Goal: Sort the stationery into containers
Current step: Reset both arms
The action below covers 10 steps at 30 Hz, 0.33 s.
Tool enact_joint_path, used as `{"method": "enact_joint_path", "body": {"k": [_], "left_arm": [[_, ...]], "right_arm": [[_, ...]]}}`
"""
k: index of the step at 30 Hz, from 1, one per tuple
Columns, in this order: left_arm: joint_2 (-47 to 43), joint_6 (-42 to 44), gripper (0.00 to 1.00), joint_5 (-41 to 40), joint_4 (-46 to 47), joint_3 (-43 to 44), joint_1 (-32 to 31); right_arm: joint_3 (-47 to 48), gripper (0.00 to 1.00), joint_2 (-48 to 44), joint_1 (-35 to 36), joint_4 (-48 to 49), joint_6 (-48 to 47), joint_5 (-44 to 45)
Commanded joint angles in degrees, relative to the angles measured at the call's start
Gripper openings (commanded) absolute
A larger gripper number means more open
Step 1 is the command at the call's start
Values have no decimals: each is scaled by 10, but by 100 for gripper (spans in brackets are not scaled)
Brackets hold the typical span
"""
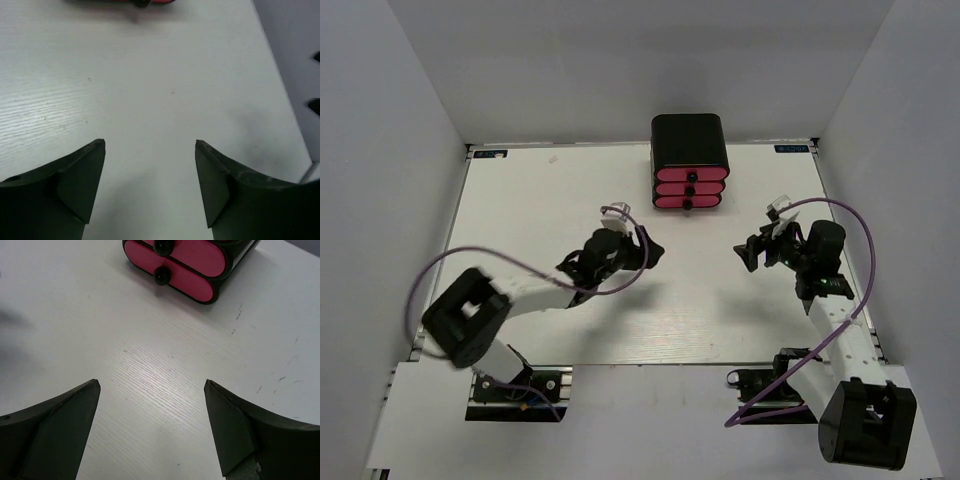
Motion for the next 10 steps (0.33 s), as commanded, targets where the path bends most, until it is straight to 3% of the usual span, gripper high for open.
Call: {"method": "enact_joint_path", "body": {"k": [1,2,3,4,7,10], "left_arm": [[-184,140,85,32,-150,-16,-1],[-224,160,95,32,-183,-16,4],[-261,178,100,32,-216,-16,13],[-332,193,100,16,-278,-16,13],[-426,254,100,-32,-370,-16,13],[-519,291,100,-50,-410,-35,13]], "right_arm": [[22,90,-14,-11,11,68,-1],[31,90,-16,-12,-3,93,-1],[34,90,-21,-15,-8,103,-3],[31,90,-33,-18,-9,112,-1],[9,90,-82,-23,-7,133,2],[-9,90,-113,-25,-2,145,11]]}}
